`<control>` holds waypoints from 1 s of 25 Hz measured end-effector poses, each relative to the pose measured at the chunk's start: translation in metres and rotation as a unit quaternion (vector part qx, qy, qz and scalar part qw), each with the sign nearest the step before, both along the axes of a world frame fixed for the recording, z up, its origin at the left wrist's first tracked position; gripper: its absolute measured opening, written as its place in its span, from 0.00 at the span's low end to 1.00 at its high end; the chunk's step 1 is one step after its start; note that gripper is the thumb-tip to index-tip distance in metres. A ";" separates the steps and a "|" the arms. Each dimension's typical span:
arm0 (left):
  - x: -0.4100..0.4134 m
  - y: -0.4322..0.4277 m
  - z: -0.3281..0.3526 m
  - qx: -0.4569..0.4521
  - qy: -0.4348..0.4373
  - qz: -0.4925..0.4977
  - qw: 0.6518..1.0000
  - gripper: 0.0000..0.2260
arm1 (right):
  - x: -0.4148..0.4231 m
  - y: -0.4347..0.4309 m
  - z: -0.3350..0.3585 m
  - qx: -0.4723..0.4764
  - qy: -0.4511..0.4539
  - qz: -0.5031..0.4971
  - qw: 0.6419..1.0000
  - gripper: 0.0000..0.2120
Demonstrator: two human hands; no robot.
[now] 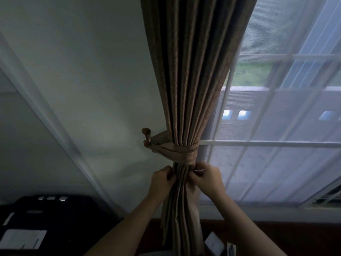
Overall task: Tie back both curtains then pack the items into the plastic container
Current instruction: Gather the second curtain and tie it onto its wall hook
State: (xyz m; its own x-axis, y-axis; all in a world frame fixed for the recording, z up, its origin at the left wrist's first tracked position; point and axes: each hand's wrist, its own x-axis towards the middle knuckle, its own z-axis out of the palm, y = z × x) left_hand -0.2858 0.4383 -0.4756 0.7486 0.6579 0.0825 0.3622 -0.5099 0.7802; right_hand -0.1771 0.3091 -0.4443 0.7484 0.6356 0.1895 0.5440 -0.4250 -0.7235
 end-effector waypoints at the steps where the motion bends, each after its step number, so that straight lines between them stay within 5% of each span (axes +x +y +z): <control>1: -0.001 -0.002 -0.004 0.023 -0.002 0.018 1.000 0.09 | 0.000 -0.003 -0.002 0.006 0.011 0.011 1.000 0.12; 6: -0.007 -0.014 -0.012 0.133 0.011 0.065 0.989 0.06 | -0.012 -0.009 -0.010 -0.048 0.006 0.063 0.997 0.32; 10: -0.017 -0.010 -0.010 0.254 0.016 0.046 0.966 0.05 | -0.010 0.008 -0.014 -0.071 -0.061 0.025 0.995 0.14; 13: -0.026 -0.014 -0.021 0.328 0.086 0.026 0.940 0.09 | 0.008 0.015 -0.017 -0.087 -0.091 0.034 0.991 0.11; 20: -0.016 -0.013 0.006 0.185 0.040 0.026 0.982 0.06 | 0.015 0.004 -0.016 -0.050 -0.062 0.051 0.996 0.08; 25: -0.015 -0.013 0.010 0.217 0.004 0.005 0.976 0.06 | 0.009 -0.006 -0.012 -0.067 -0.050 0.057 0.995 0.12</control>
State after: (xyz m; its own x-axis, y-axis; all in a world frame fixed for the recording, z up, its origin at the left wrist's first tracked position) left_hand -0.3012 0.4253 -0.4652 0.7443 0.5696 0.3486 0.3742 -0.7881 0.4888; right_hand -0.1684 0.3029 -0.4564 0.6520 0.7396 0.1667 0.6605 -0.4462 -0.6038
